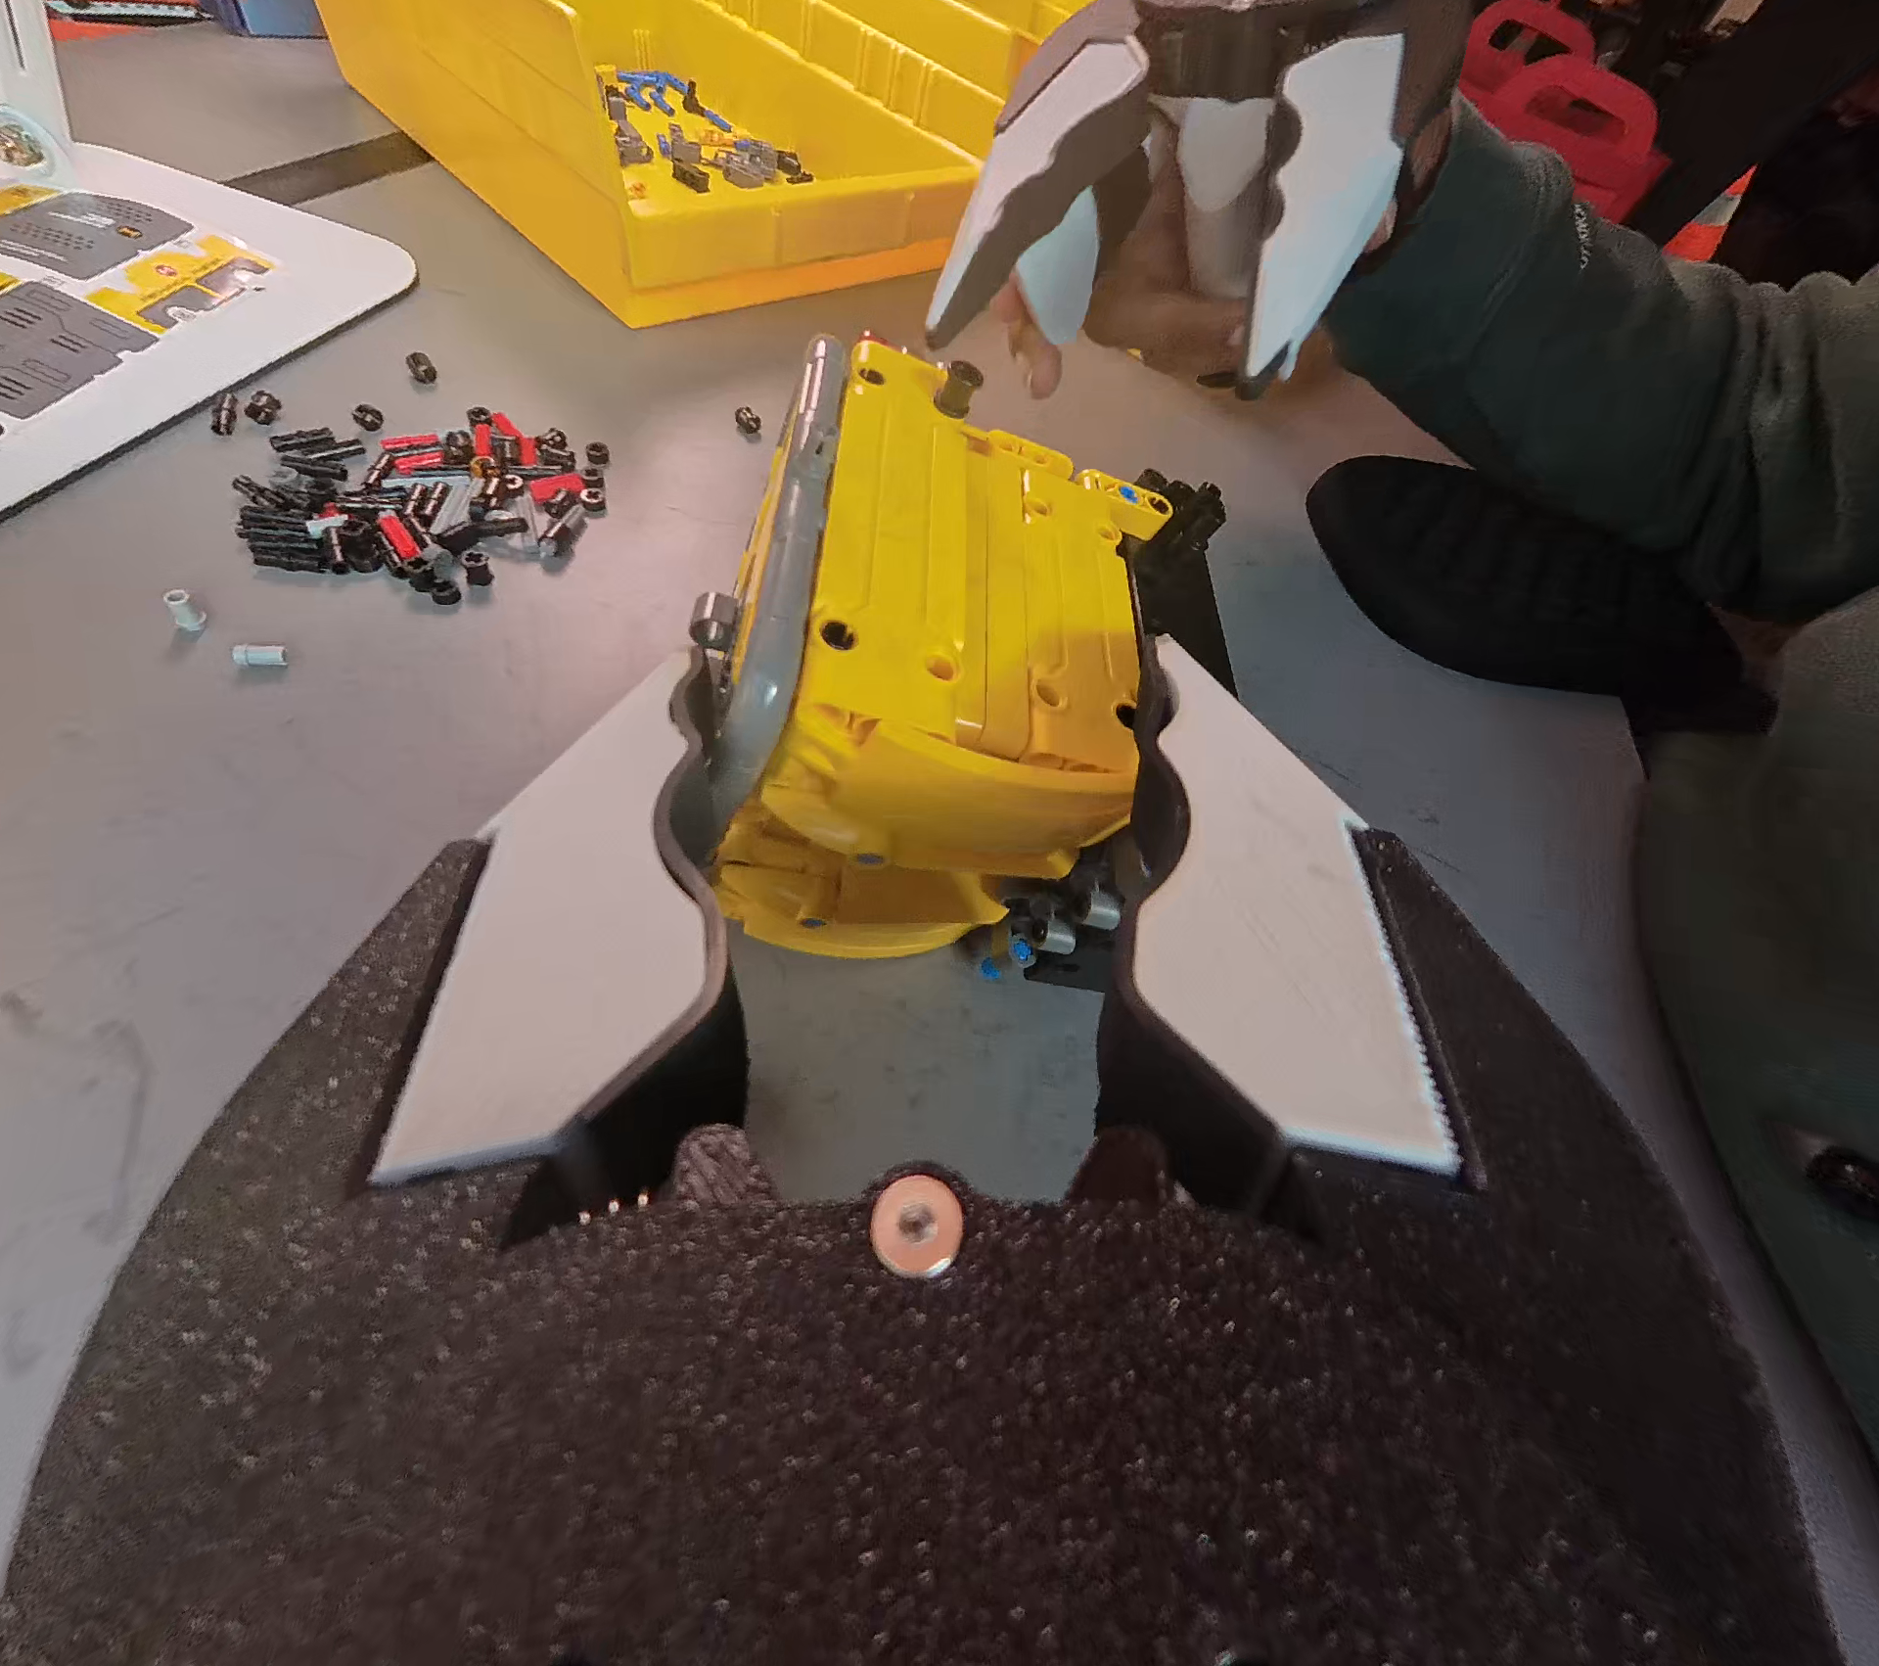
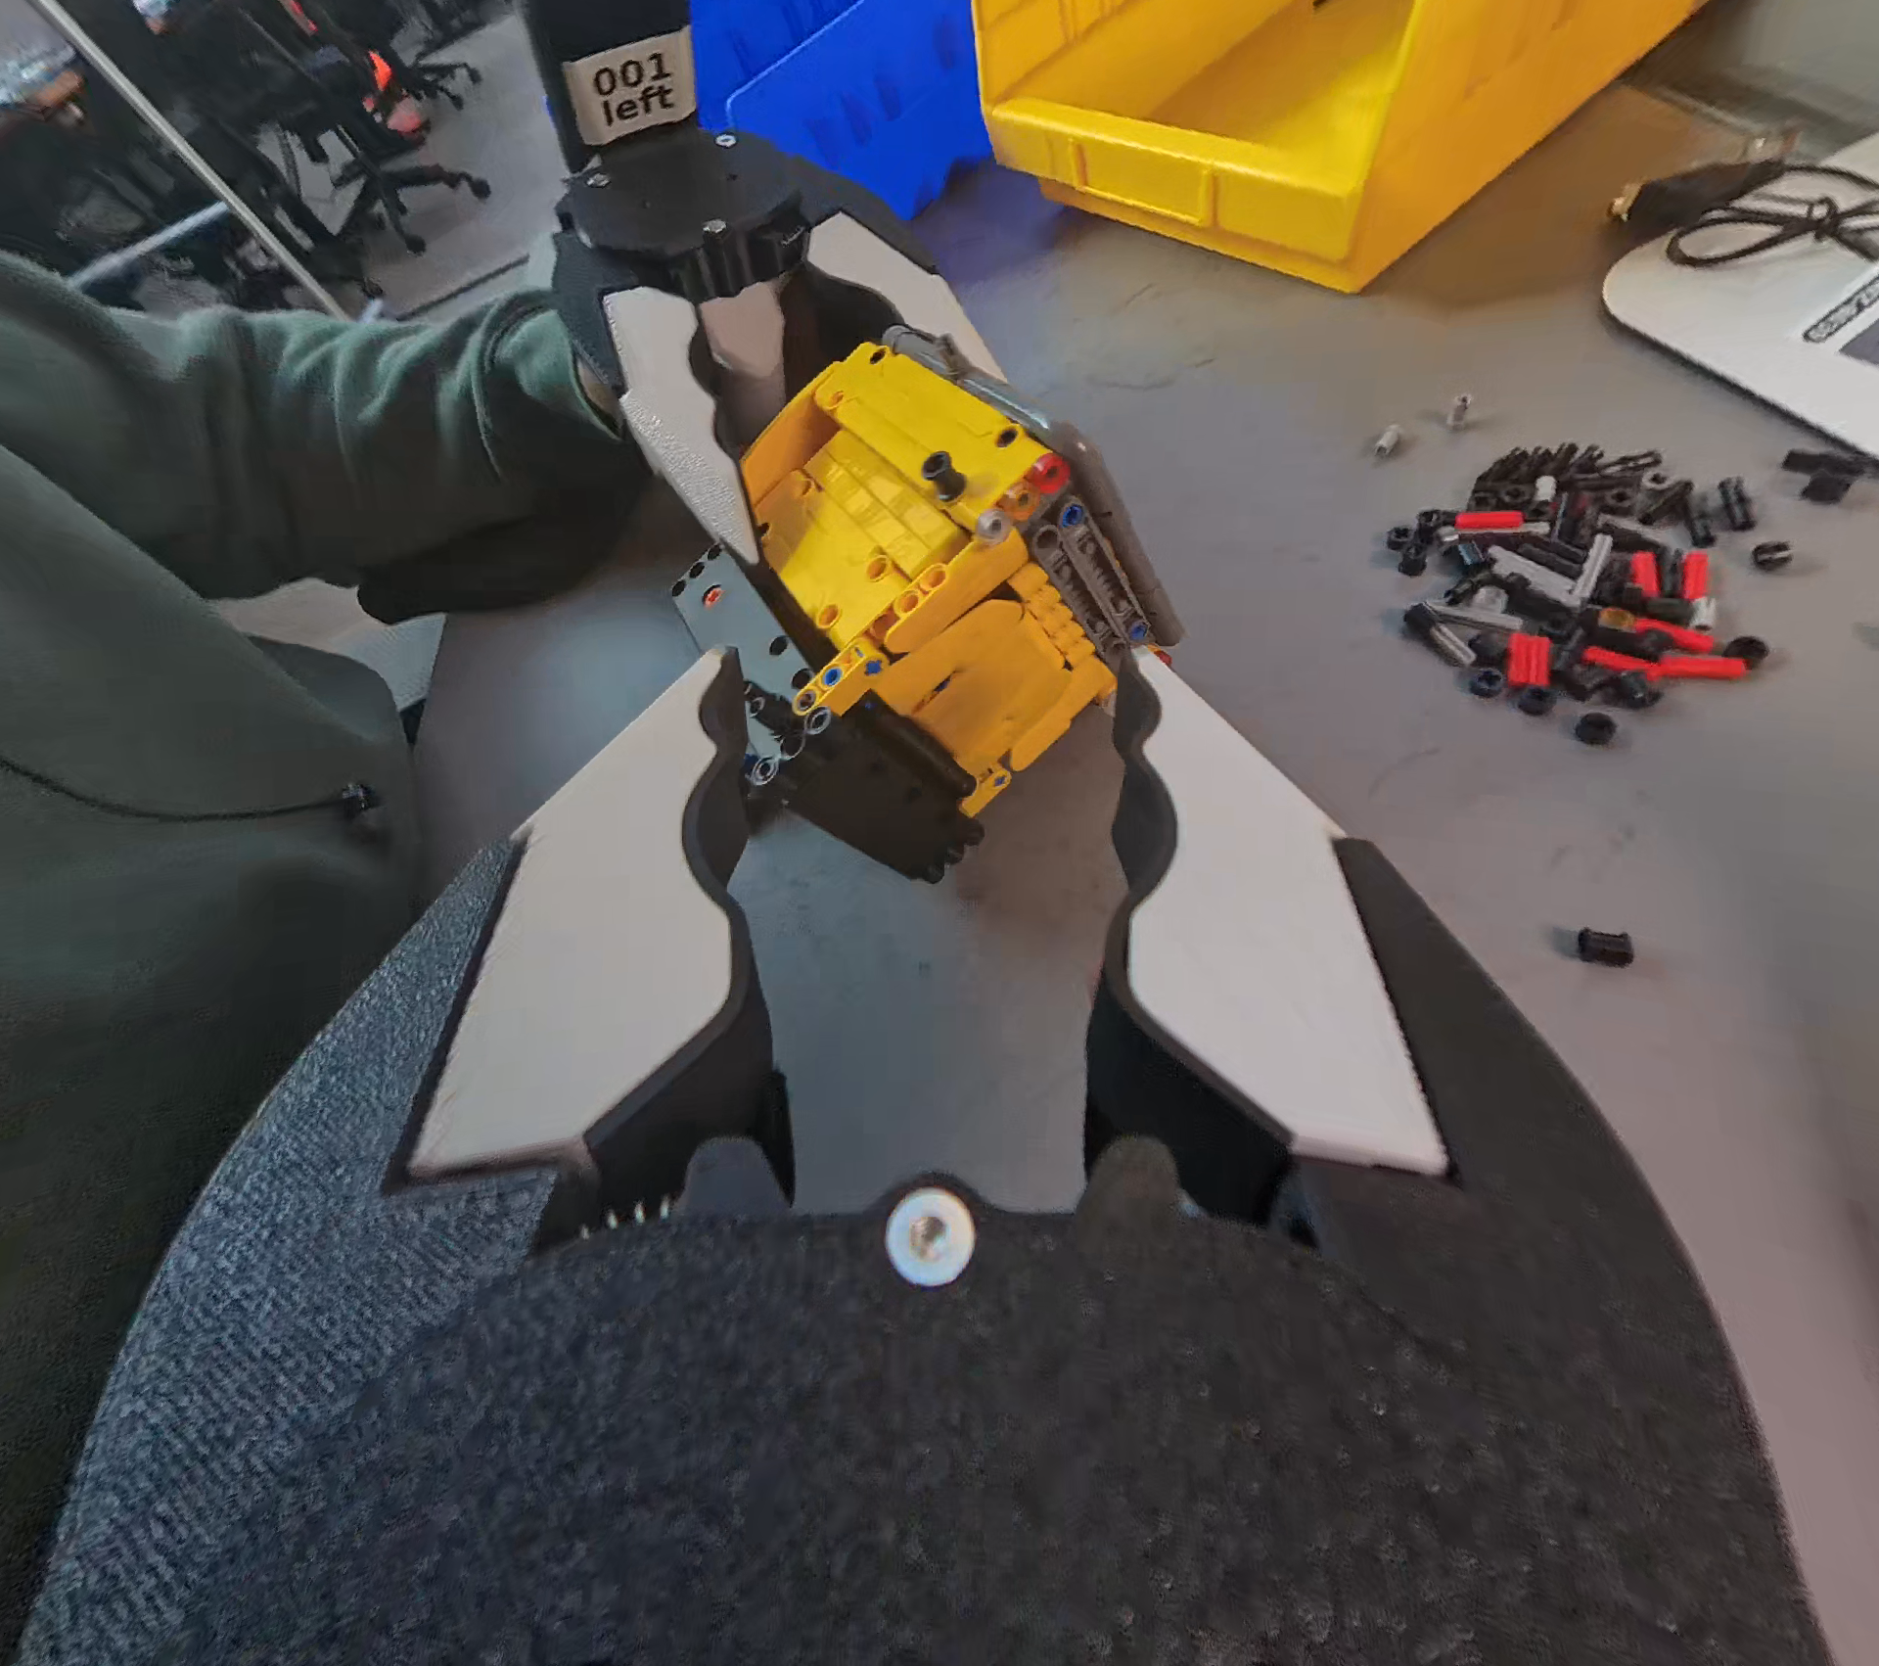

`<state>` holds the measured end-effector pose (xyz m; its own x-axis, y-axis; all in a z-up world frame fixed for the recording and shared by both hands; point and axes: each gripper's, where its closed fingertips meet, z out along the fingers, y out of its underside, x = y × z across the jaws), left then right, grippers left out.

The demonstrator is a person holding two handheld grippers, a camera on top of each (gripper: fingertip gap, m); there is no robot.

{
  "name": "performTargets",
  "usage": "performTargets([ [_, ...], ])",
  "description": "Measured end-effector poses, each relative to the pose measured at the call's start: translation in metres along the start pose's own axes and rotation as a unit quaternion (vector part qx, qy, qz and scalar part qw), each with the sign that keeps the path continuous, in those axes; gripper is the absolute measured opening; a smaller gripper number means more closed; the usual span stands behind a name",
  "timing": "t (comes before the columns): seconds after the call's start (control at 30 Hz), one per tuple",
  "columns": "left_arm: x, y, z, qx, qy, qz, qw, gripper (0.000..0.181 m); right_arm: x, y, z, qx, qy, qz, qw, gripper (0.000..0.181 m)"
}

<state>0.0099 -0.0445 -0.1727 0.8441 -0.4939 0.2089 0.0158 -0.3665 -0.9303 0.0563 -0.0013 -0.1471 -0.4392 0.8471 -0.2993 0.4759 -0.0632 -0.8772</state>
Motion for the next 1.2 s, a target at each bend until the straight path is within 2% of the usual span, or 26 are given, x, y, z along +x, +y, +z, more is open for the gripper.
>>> performTargets([
  [0.1,-0.002,0.000,0.001,-0.001,0.008,-0.014,1.000,0.083,-0.038,0.011,-0.004,-0.043,-0.043,-0.116,0.991,0.061],
  [0.17,-0.003,0.000,0.002,-0.003,0.021,-0.035,0.999,0.087,-0.069,0.031,0.002,-0.090,-0.090,-0.192,0.973,0.056],
  [0.27,-0.003,-0.002,0.001,0.002,0.041,-0.061,0.997,0.086,-0.099,0.061,0.019,-0.156,-0.131,-0.249,0.947,0.056],
  [0.43,-0.007,-0.004,0.001,0.008,0.040,-0.078,0.996,0.085,-0.081,0.074,0.049,-0.190,-0.070,-0.268,0.942,0.054],
  [0.63,-0.013,-0.009,-0.011,0.023,0.028,-0.067,0.997,0.084,-0.074,0.086,0.064,-0.219,-0.039,-0.274,0.936,0.048],
  [0.77,-0.010,-0.005,-0.010,0.010,0.026,-0.047,0.999,0.069,-0.073,0.096,0.071,-0.232,-0.038,-0.277,0.932,0.044],
  [1.0,-0.006,-0.006,0.003,0.007,0.032,-0.026,0.999,0.066,-0.077,0.101,0.074,-0.231,-0.050,-0.282,0.930,0.015],
  [1.2,-0.006,-0.011,0.002,0.022,0.023,-0.012,0.999,0.071,-0.085,0.105,0.070,-0.233,-0.074,-0.293,0.924,0.010],
])
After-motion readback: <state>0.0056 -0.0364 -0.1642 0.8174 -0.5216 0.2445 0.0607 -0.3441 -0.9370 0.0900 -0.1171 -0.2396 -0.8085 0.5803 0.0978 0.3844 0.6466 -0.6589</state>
